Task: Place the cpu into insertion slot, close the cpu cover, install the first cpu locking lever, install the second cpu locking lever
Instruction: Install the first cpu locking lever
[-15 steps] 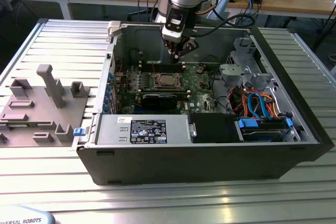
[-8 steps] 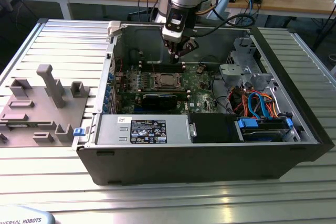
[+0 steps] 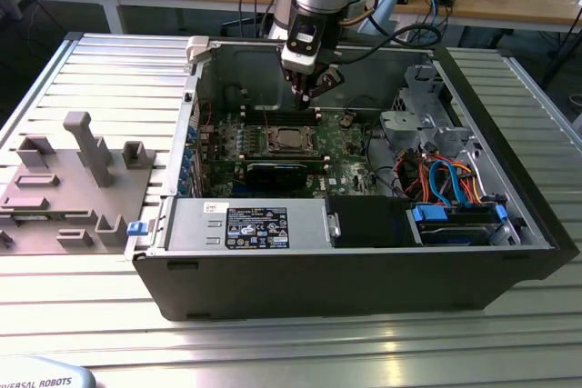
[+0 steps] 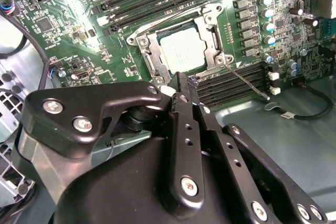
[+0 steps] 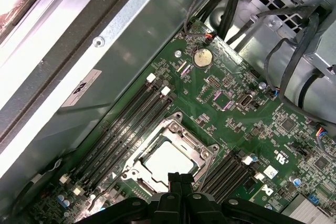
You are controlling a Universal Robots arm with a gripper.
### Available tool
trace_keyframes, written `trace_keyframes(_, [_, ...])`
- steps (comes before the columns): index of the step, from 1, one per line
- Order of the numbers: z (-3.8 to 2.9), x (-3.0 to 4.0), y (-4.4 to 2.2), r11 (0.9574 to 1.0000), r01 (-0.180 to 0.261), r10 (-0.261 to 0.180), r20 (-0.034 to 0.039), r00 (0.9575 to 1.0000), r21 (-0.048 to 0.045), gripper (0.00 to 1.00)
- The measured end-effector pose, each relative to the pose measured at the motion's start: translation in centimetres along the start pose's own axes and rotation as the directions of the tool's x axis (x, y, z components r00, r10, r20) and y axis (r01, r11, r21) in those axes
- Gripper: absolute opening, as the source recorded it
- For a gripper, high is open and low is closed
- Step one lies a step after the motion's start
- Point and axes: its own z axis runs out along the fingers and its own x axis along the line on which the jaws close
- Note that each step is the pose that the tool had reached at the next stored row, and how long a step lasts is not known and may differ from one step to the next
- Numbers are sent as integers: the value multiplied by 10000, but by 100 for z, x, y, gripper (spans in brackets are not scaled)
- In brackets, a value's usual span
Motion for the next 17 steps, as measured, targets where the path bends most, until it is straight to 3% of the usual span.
trace_keyframes(17, [1,0,0,9999,126,-126,5,9999,3,11])
